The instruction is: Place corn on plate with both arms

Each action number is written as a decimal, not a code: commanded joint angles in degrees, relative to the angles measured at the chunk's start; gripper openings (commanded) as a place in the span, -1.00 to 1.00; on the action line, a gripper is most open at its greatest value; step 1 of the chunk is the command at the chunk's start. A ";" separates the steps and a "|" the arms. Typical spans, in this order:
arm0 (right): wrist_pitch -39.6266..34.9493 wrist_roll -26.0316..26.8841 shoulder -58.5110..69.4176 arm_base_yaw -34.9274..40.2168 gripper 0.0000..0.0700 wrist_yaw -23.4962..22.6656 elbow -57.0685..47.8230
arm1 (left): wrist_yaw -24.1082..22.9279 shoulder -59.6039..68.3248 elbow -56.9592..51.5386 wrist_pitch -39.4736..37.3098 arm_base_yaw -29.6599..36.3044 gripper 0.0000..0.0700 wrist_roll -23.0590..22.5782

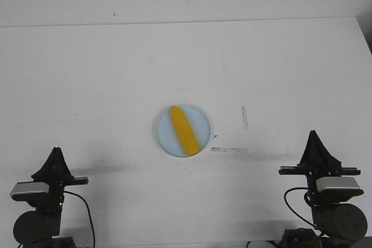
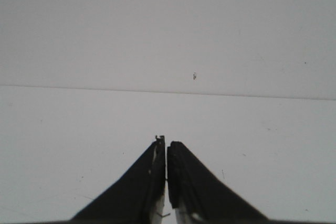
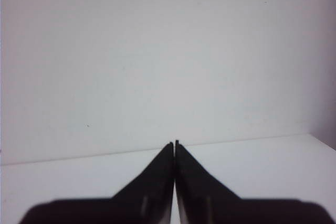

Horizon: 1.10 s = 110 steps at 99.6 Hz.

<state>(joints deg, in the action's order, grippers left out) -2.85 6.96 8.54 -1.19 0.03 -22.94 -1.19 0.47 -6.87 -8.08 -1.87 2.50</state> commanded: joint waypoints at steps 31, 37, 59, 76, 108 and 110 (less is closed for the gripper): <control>0.48 0.70 0.04 0.00 -1.00 0.00 -0.09 | 1.73 -0.31 6.12 -3.56 0.17 -1.00 1.22; 0.48 0.70 0.04 0.00 -1.00 -0.02 -0.09 | 1.66 -0.31 6.12 -2.64 0.46 -1.00 1.20; 0.48 0.70 0.04 0.00 -1.00 -0.02 -0.09 | 0.94 -0.31 6.12 -2.14 0.50 -1.00 1.20; 0.48 0.70 0.04 0.00 -1.00 -0.02 -0.09 | 0.94 -0.31 6.12 -1.99 0.57 -1.00 1.20; 0.48 0.70 0.04 0.00 -1.00 0.00 -0.09 | 0.96 -0.28 6.12 -1.99 0.77 -1.00 1.20; 0.48 0.70 0.04 0.00 -1.00 -0.02 -0.09 | 0.96 -0.28 6.12 -1.99 0.77 -1.00 1.20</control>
<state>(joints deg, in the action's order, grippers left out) -2.90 6.96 8.54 -1.17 0.01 -22.94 -0.08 0.27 -1.96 -9.41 -1.21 3.16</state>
